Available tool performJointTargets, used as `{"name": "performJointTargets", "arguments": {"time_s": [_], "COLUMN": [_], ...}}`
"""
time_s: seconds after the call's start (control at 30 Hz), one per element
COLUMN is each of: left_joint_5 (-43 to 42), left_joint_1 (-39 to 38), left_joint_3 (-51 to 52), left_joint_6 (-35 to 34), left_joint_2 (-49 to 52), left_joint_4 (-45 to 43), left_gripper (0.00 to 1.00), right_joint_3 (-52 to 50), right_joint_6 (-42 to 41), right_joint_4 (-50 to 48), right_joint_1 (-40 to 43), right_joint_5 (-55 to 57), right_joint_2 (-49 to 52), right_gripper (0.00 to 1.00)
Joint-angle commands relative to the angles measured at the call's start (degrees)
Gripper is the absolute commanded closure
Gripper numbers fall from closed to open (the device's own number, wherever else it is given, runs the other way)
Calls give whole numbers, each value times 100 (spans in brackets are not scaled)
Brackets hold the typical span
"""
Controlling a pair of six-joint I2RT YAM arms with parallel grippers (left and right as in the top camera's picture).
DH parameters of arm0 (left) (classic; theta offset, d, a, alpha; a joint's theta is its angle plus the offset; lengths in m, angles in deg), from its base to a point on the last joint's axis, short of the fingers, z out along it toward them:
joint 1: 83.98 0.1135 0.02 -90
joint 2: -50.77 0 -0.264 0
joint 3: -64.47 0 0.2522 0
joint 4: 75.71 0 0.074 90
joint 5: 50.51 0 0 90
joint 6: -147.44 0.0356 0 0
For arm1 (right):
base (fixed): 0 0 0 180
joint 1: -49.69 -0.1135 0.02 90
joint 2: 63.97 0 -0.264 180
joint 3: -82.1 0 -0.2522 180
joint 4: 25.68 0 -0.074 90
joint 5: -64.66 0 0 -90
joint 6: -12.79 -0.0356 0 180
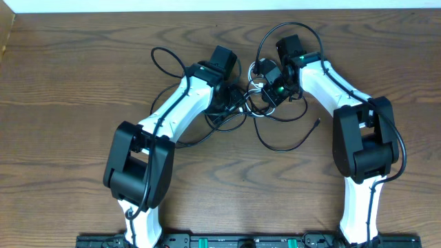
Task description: Untangle cables
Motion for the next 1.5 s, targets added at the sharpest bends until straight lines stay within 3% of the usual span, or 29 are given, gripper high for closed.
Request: {"name": "performJointTargets", "arguments": {"time_s": [0.0, 0.1, 0.13, 0.2, 0.3, 0.43, 0.53, 0.77, 0.97, 1.07, 1.4, 1.47], "left_joint_5": [109, 555, 568, 385, 160, 166, 278, 662, 1056, 1108, 1088, 1086], "left_joint_1": [-9, -9, -7, 15, 26, 17, 20, 20, 20, 37, 289, 348], "left_joint_3": [31, 31, 28, 28, 28, 31, 39, 479, 743, 778, 614, 614], "left_joint_6": [-247, -48, 140, 1075, 2240, 2385, 2577, 2573, 2570, 2570, 3115, 3355], "left_joint_2": [37, 37, 37, 28, 24, 31, 59, 90, 116, 116, -640, -1062], "left_joint_4": [-101, -114, -122, -254, -155, 487, 702, 197, -7, -2, 203, 118], "left_gripper": [34, 35, 40, 57, 61, 62, 69, 71, 92, 92, 92, 87], "right_joint_3": [-42, -42, -39, -9, 101, 201, 203, 203, 203, 203, 201, 201], "right_joint_6": [35, 26, 13, -142, -402, -682, -831, -960, -1700, -1766, -2203, -2365], "right_joint_4": [-2, -2, -2, -2, 4, -7, -4, -33, -188, -293, -282, -282], "right_joint_1": [-50, -50, -50, -48, -26, 81, 164, 352, 629, 839, 1169, 1196], "right_joint_5": [-22, -52, -90, -326, -1093, -1965, -2269, -3401, -4457, -5300, -5318, -5313], "right_joint_2": [87, 87, 87, 85, 63, -109, -243, -505, -590, -590, -590, -590], "right_gripper": [99, 99, 99, 99, 99, 99, 99, 99, 99, 99, 99, 99]}}
